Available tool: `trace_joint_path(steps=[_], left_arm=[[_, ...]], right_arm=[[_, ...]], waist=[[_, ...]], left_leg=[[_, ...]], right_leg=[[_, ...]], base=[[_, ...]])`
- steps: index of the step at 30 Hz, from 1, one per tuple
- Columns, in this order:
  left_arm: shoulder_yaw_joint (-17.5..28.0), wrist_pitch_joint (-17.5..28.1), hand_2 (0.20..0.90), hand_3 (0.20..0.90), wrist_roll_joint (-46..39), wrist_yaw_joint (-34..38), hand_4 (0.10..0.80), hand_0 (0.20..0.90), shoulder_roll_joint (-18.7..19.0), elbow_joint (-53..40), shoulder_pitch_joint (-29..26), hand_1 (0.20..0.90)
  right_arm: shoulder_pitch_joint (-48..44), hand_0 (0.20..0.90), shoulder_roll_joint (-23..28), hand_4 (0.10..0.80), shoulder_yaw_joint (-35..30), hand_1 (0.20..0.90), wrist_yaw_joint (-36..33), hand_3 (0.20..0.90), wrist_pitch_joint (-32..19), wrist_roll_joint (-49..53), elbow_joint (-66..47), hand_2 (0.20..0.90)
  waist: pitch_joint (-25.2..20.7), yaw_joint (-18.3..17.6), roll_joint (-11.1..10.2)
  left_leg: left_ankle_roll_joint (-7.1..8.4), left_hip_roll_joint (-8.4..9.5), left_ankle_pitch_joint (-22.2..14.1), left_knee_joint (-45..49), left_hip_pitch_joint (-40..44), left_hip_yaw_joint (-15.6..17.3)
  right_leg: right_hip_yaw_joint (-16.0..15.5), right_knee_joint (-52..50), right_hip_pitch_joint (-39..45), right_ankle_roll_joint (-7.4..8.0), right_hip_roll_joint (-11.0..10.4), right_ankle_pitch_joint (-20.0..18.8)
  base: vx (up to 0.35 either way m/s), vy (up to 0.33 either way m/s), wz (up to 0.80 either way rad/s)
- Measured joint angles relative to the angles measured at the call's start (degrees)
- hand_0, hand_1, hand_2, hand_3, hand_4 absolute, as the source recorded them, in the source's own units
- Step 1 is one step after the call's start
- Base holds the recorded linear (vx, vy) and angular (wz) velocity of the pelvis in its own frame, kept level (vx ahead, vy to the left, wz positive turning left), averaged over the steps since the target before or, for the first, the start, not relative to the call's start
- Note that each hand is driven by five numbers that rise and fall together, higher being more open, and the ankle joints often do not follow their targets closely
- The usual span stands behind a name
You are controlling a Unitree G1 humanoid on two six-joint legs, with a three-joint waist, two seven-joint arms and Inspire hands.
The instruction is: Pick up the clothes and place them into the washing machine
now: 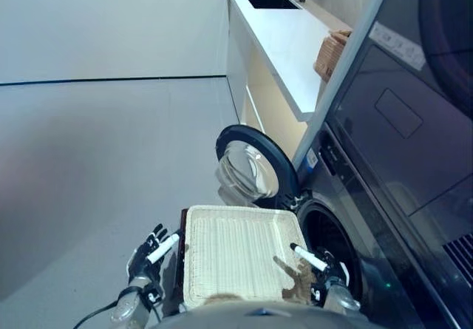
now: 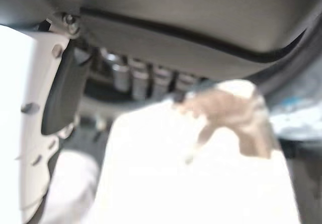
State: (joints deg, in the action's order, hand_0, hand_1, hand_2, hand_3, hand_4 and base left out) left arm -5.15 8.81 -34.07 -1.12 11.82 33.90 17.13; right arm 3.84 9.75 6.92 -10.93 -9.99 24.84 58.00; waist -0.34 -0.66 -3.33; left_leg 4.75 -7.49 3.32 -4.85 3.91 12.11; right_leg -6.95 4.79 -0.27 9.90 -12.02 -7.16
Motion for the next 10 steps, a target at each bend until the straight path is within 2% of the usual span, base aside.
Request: trace_joint_path(steps=[4,10], left_arm=[[-0.64,-0.04,0.900,0.900,0.71,-0.10,0.800,0.900,-0.38,0.00,-0.10,0.900],[-0.72,0.02,0.900,0.900,0.91,-0.05,0.800,0.900,-0.47,0.34,-0.33,0.900]], right_arm=[[-0.10,0.900,-0.01,0.800,4.49,0.900,0.64,0.900,0.12,-5.59,-0.36,0.900],[-0.24,0.900,-0.21,0.800,4.26,0.900,0.97,0.900,0.11,-5.94,-0.52,0.900]], waist=[[-0.31,0.04,0.68],[-0.43,0.03,1.59]], left_leg=[[0.06,-0.52,0.09,-0.01,-0.01,-0.13],[0.03,-0.69,0.11,-0.02,0.47,-0.84]], right_leg=[[-0.20,0.08,0.16,-0.08,0.13,-0.07],[-0.98,0.11,1.06,-0.03,0.21,0.20]], base=[[0.000,0.000,0.00],[0.007,0.009,0.05]])
